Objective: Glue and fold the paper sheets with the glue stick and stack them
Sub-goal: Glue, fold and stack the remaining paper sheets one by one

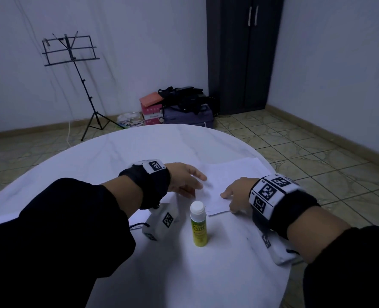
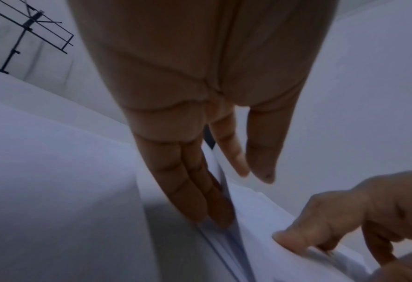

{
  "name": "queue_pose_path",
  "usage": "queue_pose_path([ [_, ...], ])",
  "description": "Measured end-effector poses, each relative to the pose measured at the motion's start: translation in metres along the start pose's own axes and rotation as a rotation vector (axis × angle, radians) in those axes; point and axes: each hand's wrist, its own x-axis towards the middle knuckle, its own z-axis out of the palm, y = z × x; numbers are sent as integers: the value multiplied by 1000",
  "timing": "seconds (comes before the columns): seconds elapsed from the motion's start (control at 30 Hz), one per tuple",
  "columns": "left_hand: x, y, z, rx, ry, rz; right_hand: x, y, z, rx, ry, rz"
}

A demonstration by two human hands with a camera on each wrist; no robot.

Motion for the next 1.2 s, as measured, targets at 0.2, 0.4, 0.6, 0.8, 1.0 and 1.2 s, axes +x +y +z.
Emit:
queue_pose_path([
  [0.2,7,-2,6,-10,17,12,1,0,0,77,25,60],
  [0.4,14,-3,7,-155,2,-12,6,-5,1,141,75,161],
  [0.6,16,-2,4,-181,-44,-29,11,-8,-4,112,35,171],
  [0.8,15,5,6,-107,-40,-12,13,-6,-4,104,43,161],
  [1.0,17,5,10,-104,-42,-8,13,-6,-3,108,41,166],
  [1.2,16,8,10,18,13,-2,14,-6,0,93,50,165],
])
